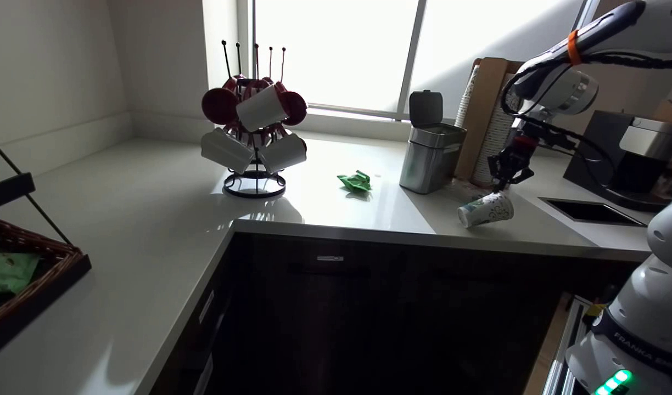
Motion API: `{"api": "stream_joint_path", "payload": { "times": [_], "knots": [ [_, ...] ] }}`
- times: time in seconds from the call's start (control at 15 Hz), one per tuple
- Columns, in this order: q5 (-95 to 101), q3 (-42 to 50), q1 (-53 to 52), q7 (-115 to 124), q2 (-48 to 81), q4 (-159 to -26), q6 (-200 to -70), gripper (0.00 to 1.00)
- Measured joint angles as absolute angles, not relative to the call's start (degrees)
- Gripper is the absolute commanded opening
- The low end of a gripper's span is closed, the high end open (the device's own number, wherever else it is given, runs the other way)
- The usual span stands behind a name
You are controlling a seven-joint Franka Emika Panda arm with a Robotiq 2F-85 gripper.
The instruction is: Open the silver bin then pour the packet out of the stacked coffee cups.
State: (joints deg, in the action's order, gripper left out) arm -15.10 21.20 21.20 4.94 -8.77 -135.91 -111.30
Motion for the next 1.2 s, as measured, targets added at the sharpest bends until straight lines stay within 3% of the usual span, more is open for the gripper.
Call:
{"api": "stream_joint_path", "payload": {
  "times": [1.2],
  "knots": [
    [-7.5,21.43,22.22,17.92,-6.32,-136.46,-124.6,0.01]
  ]
}}
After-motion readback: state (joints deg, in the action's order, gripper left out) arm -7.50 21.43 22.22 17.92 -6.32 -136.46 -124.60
